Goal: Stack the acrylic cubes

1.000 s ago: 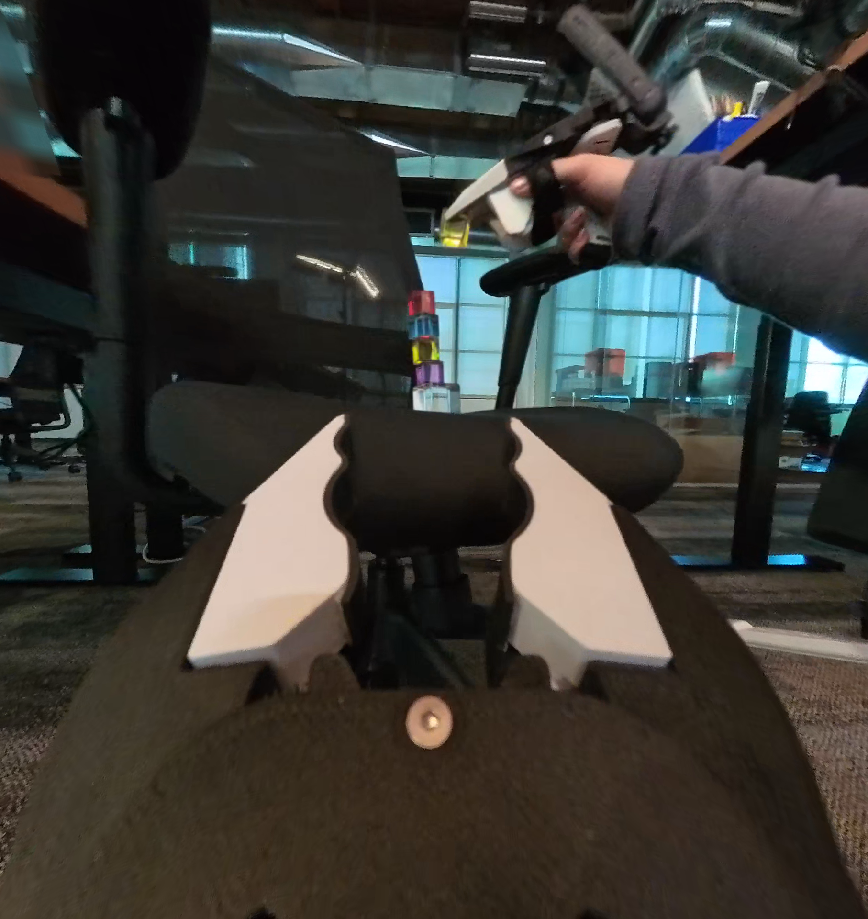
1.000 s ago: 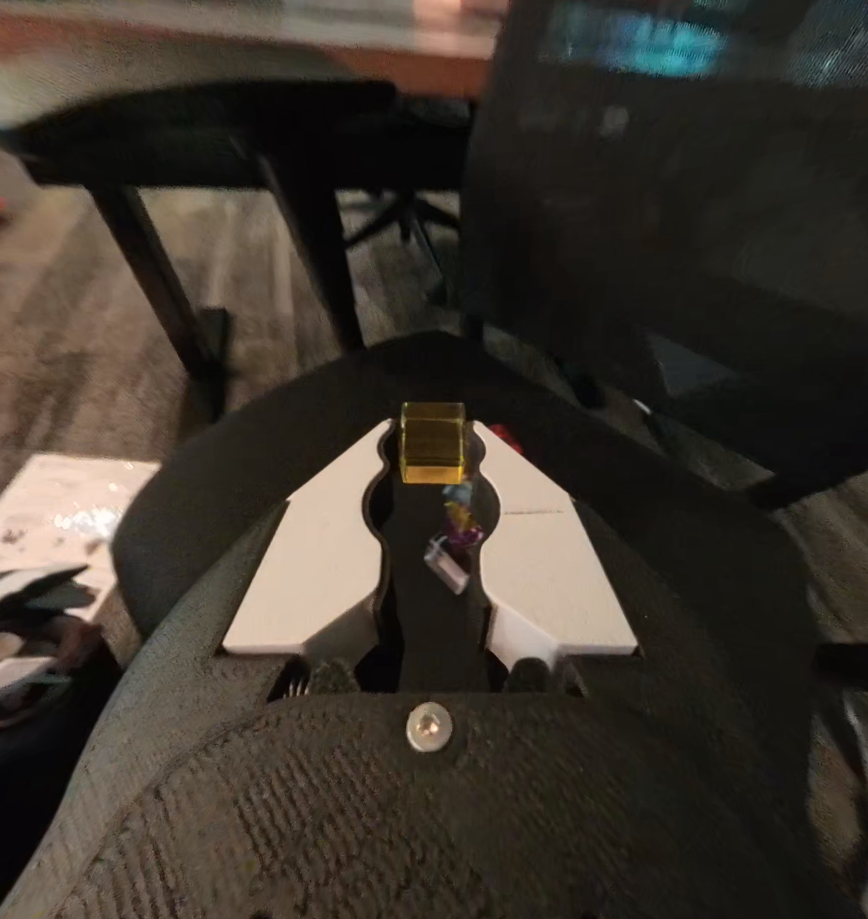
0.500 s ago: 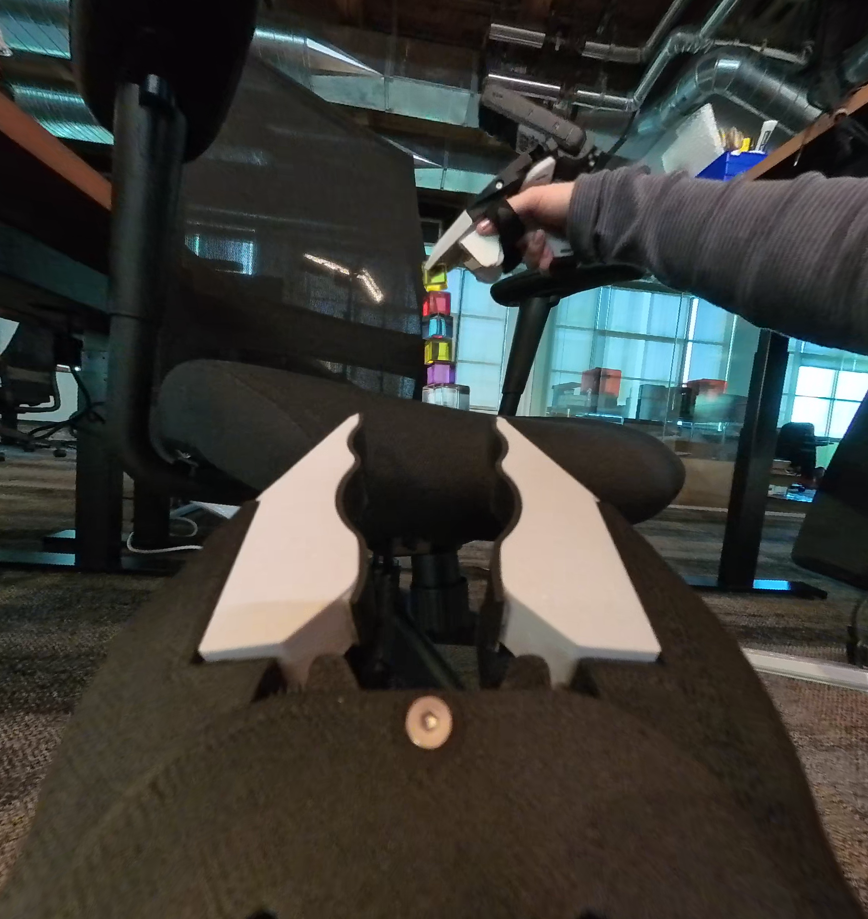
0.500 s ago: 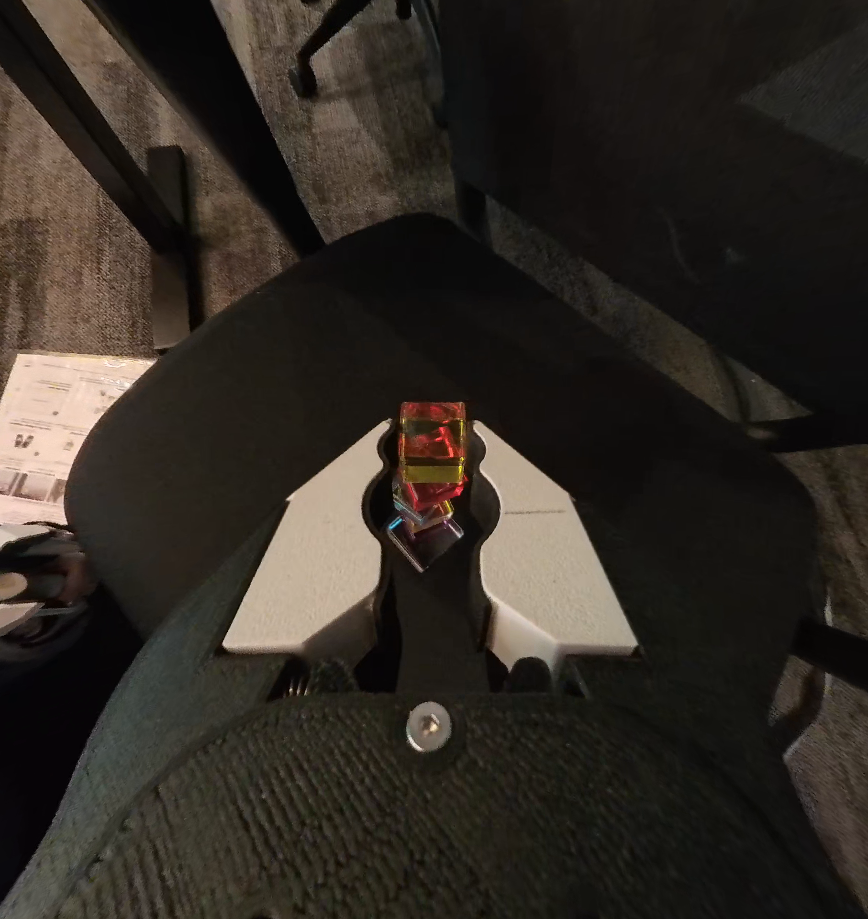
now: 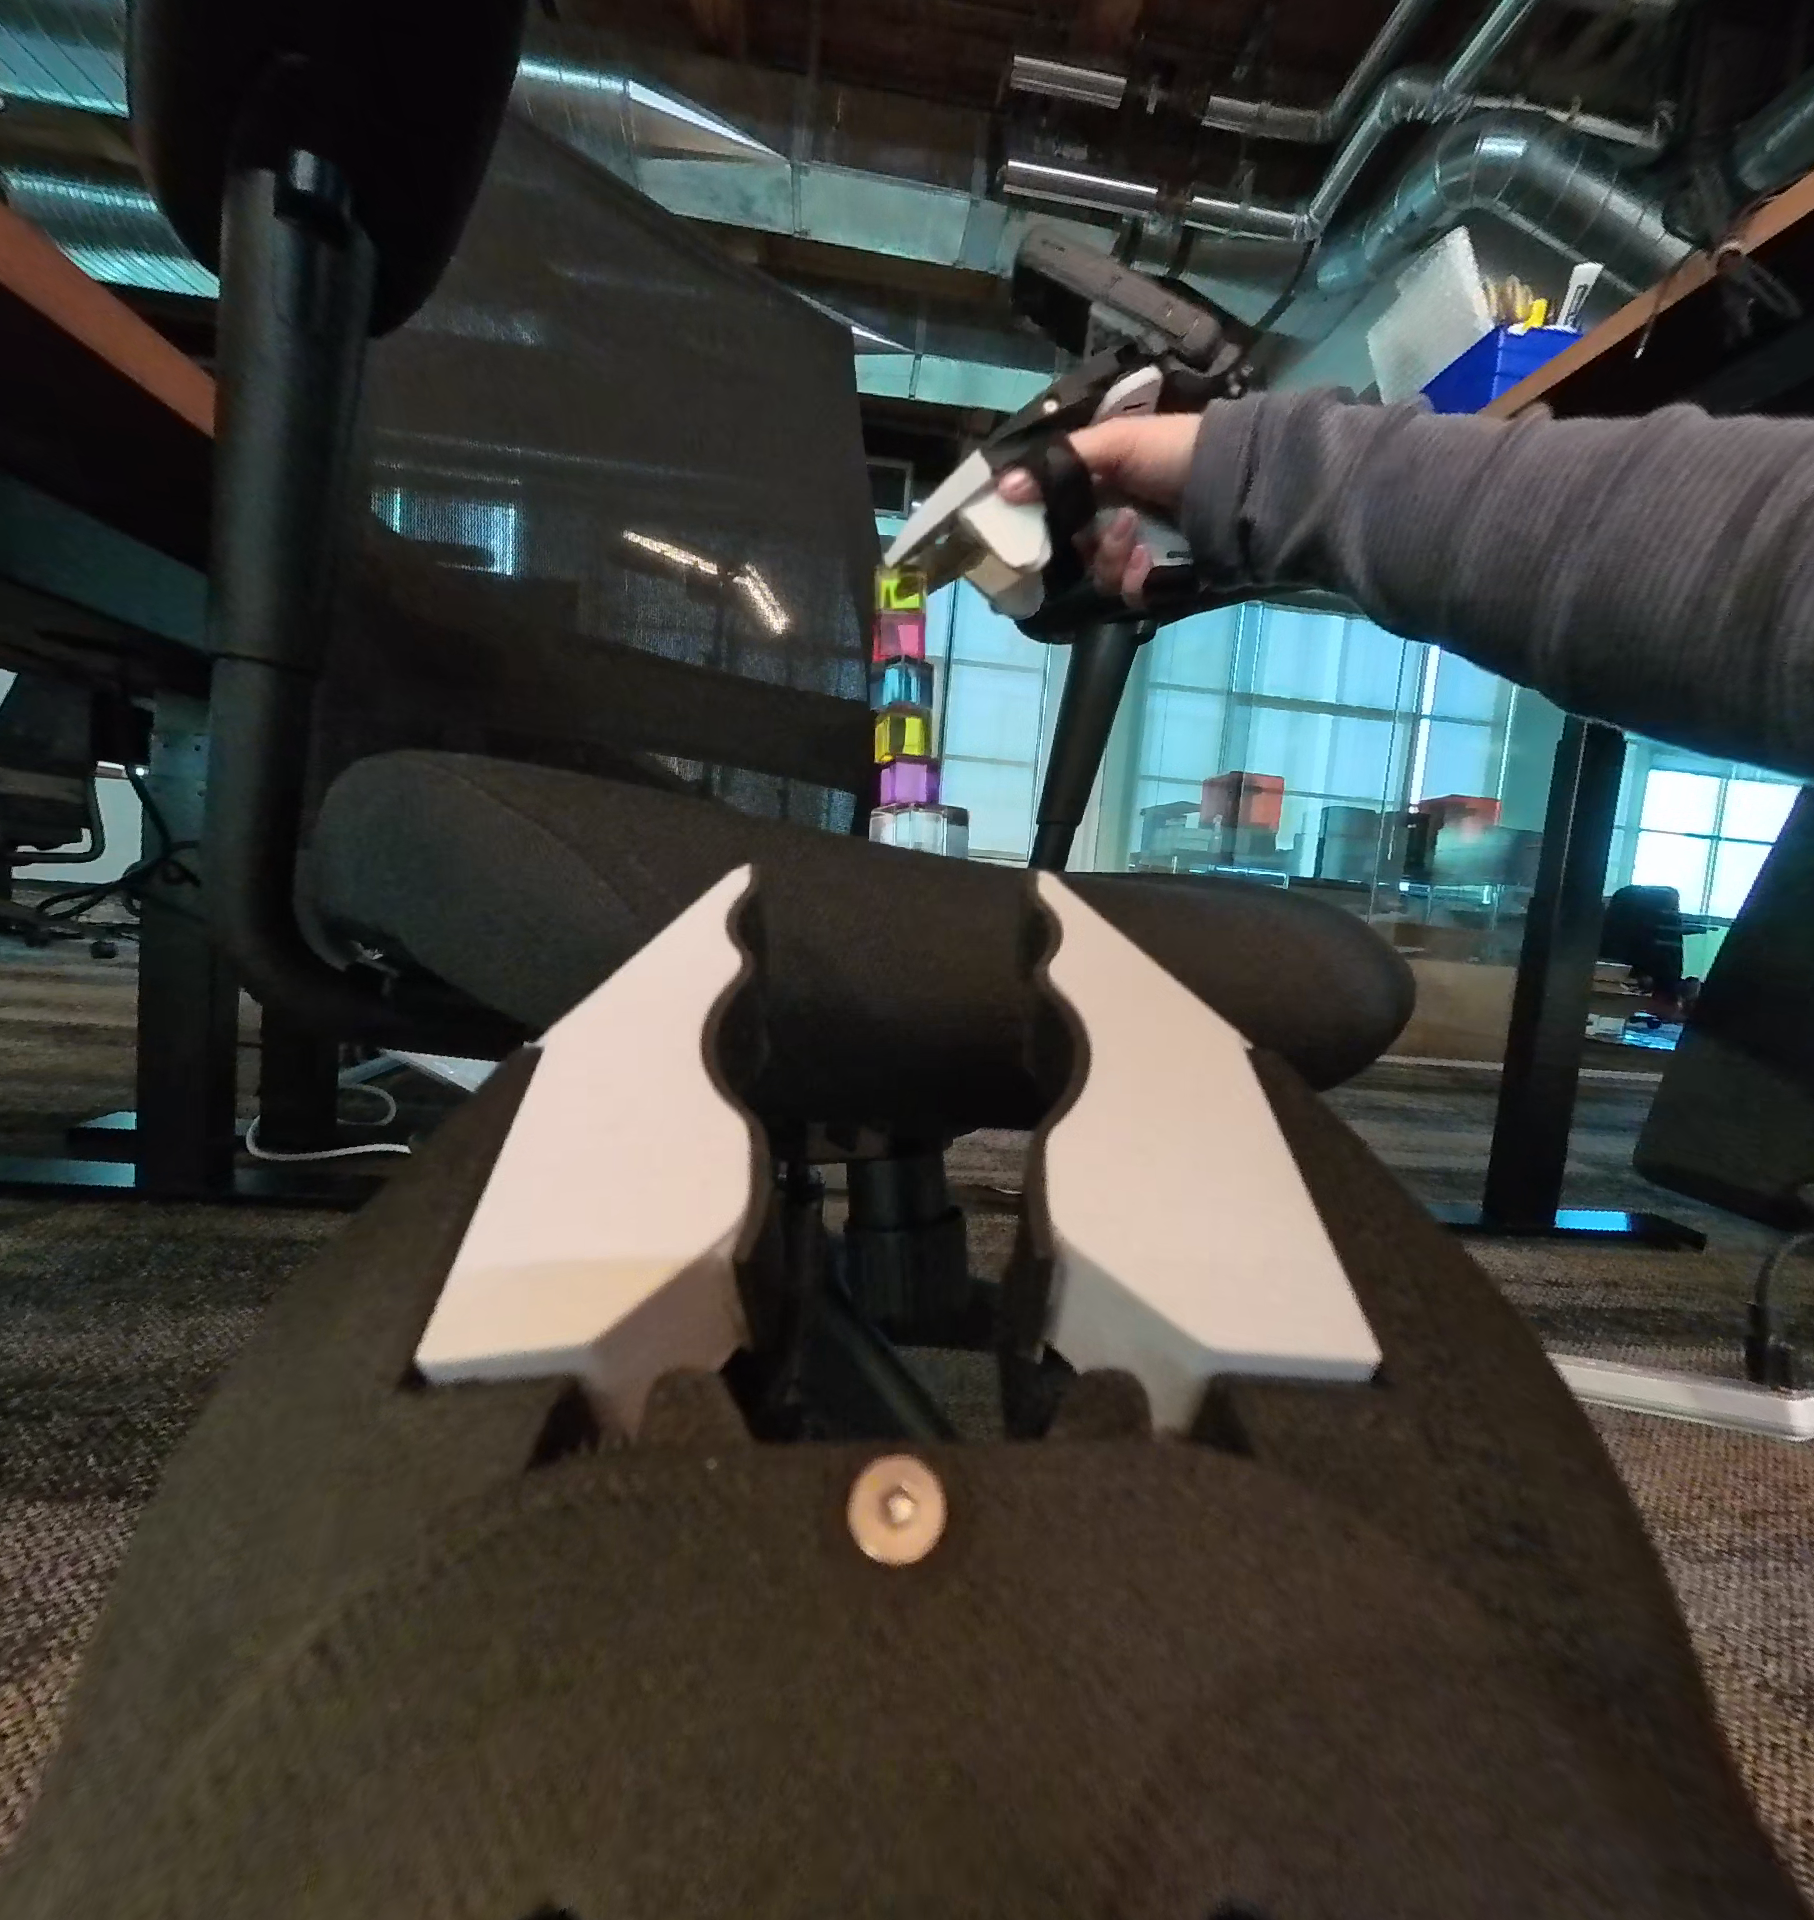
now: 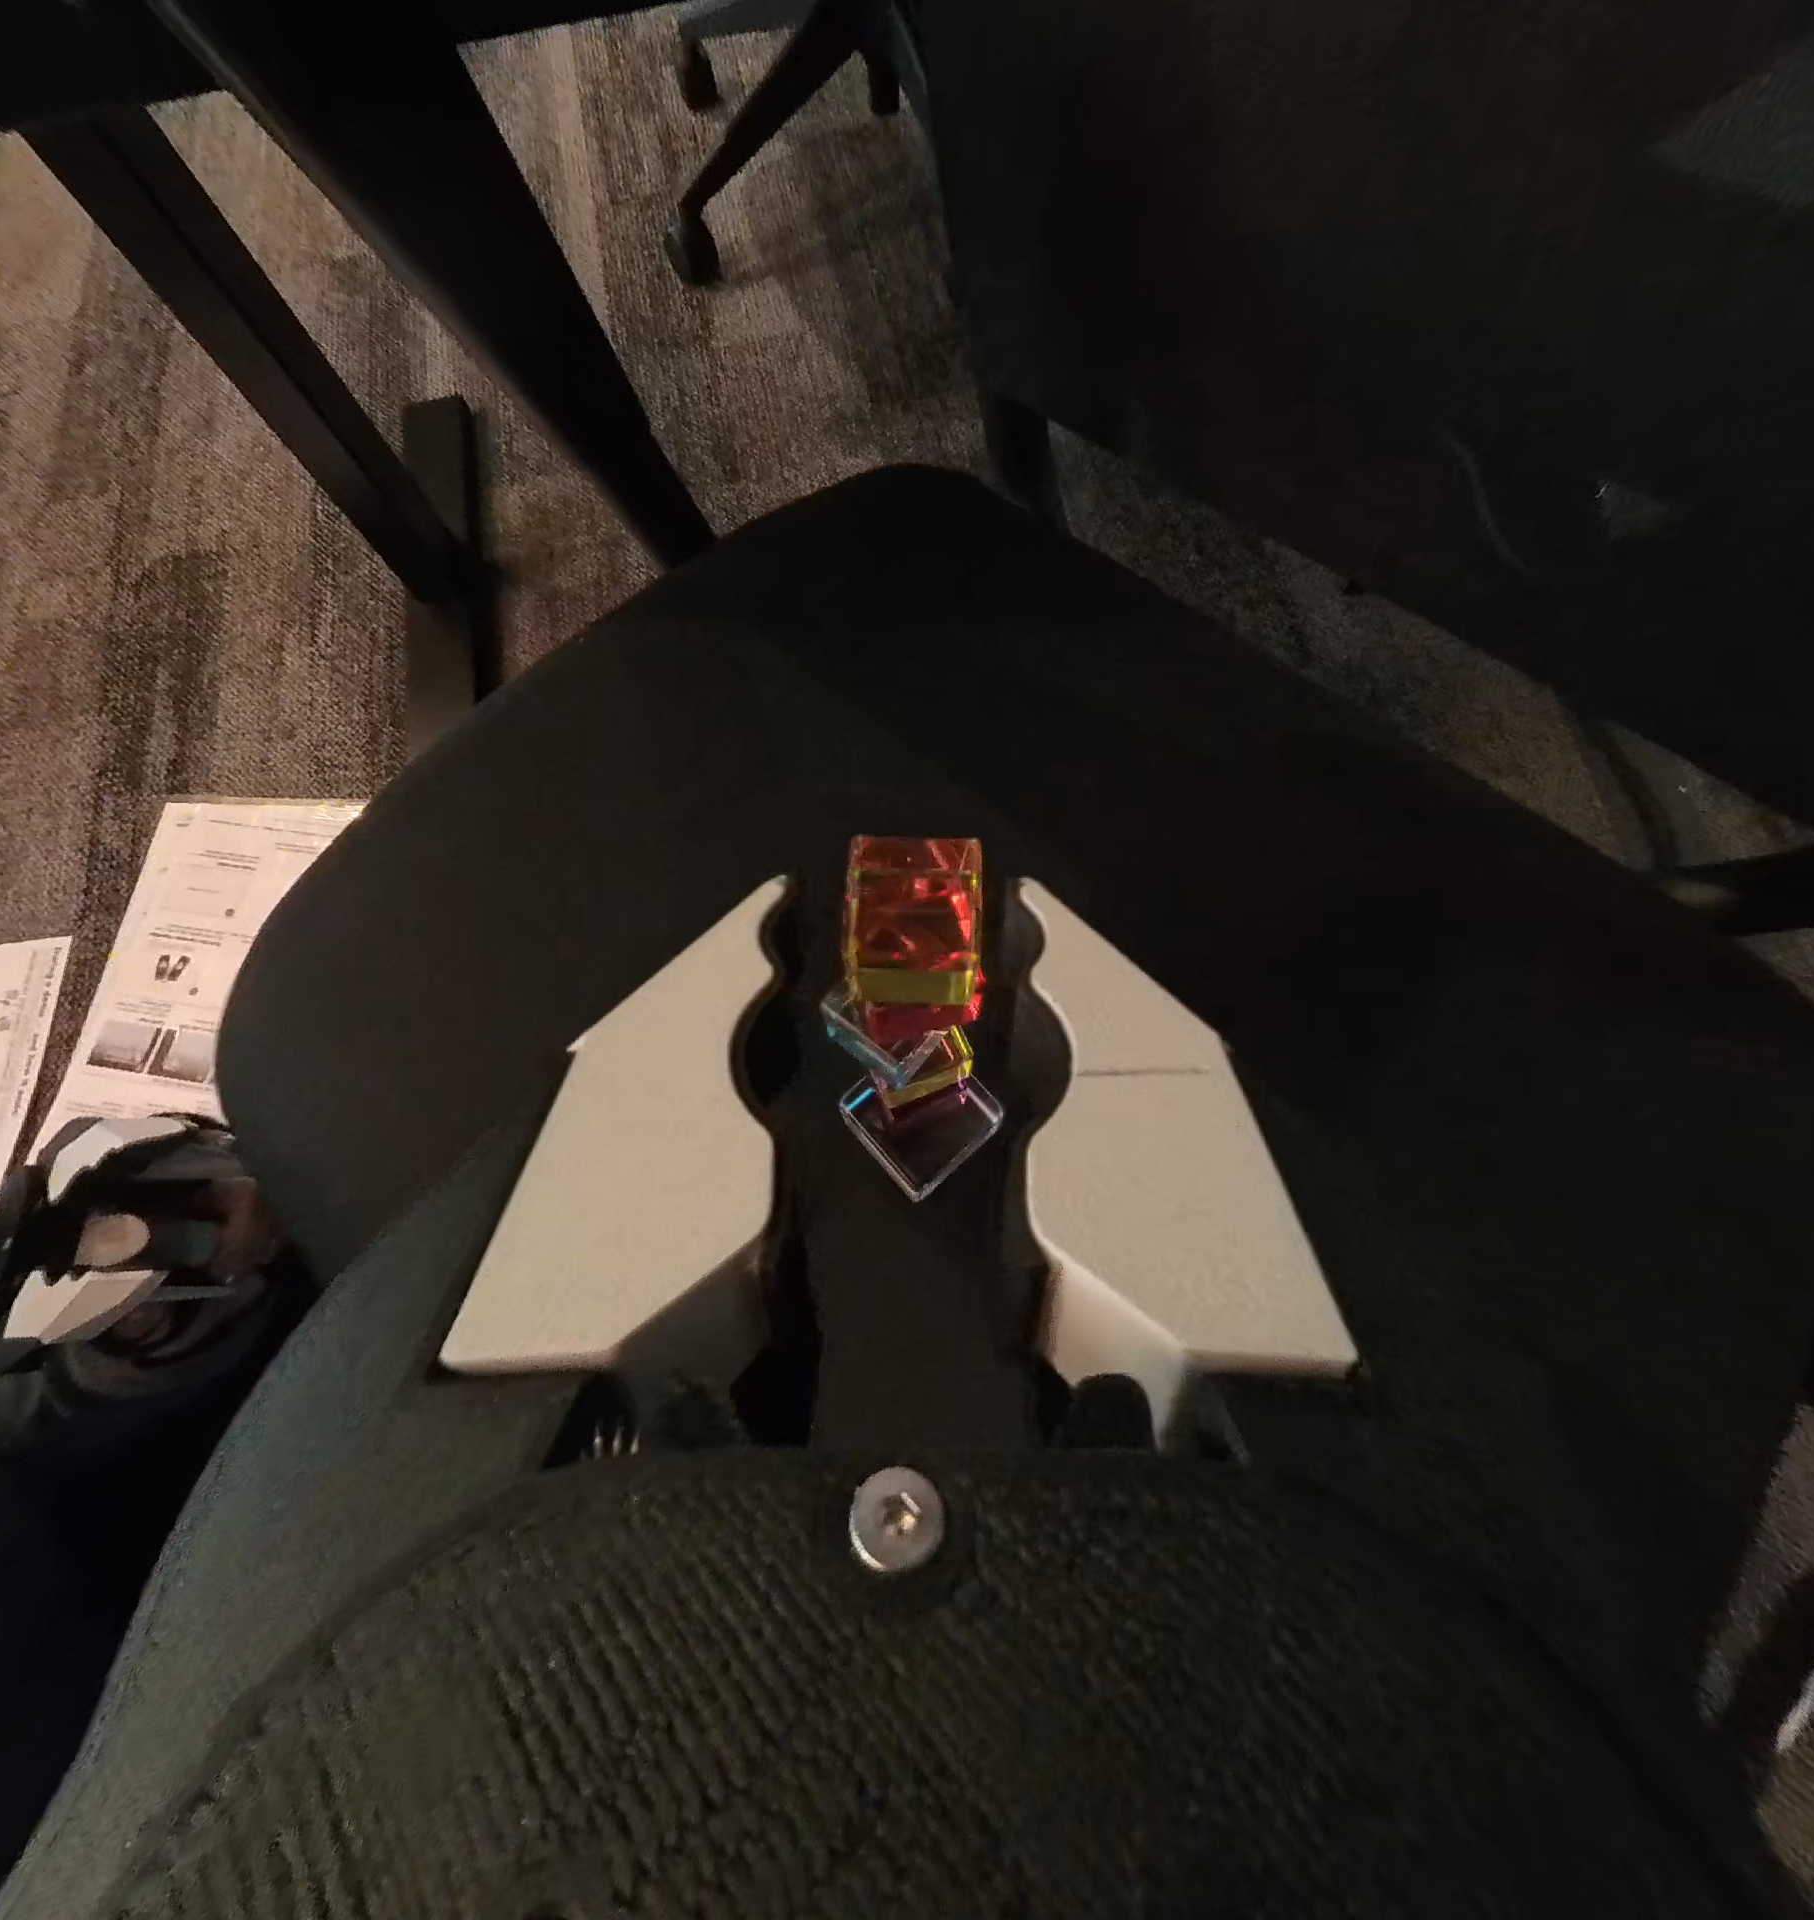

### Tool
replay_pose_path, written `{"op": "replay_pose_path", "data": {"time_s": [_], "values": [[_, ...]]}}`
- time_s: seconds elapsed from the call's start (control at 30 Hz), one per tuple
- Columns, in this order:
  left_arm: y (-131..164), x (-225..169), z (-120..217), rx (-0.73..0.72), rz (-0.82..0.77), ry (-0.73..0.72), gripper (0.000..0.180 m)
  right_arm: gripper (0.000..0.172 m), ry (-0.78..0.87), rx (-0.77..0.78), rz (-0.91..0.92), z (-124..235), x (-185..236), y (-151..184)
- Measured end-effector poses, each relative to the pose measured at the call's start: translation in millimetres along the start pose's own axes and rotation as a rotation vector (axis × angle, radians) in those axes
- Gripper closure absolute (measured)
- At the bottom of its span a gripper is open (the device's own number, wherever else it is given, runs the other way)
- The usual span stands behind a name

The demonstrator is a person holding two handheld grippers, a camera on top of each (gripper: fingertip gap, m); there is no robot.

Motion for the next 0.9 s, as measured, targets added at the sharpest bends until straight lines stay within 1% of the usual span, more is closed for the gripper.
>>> {"op": "replay_pose_path", "data": {"time_s": [0.07, 0.17, 0.2, 0.27, 0.33, 0.43, 0.53, 0.67, 0.77, 0.9], "values": [[-1, 0, 0, -0.003, -0.001, 0.001, 0.133, 0.125, -0.017, -0.052, -0.004, 7, -1, -1], [-2, 1, 1, -0.007, -0.002, 0.0, 0.133, 0.124, -0.03, -0.172, -0.054, 21, -9, 3], [-2, 1, 1, -0.01, -0.002, -0.001, 0.133, 0.126, -0.015, -0.214, -0.084, 24, -15, 7], [-3, 2, 2, -0.015, 0.0, -0.003, 0.133, 0.144, 0.025, -0.277, -0.155, 26, -29, 20], [-4, 2, 2, -0.021, 0.0, -0.004, 0.133, 0.16, 0.028, -0.242, -0.193, 16, -41, 39], [-5, 2, 3, -0.026, -0.006, -0.006, 0.133, 0.171, -0.021, -0.134, -0.236, -12, -52, 68], [-6, 3, 3, -0.029, -0.012, -0.011, 0.133, 0.172, -0.09, -0.102, -0.258, -37, -55, 83], [-7, 5, 4, -0.032, -0.016, -0.019, 0.134, 0.172, -0.189, -0.082, -0.268, -59, -53, 90], [-8, 7, 5, -0.034, -0.016, -0.023, 0.134, 0.172, -0.238, -0.068, -0.233, -67, -46, 90], [-8, 7, 5, -0.036, -0.009, -0.024, 0.134, 0.172, -0.27, -0.061, -0.191, -67, -40, 87]]}}
Point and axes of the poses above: each gripper's, where its closed fingertips meet, z back along the fingers, y out of its underside, x = y × z across the jaws, the point moved 10 cm from there along z, back along the fingers, and after that the axes turned 1 degree about -z, right-handed, at the moved point
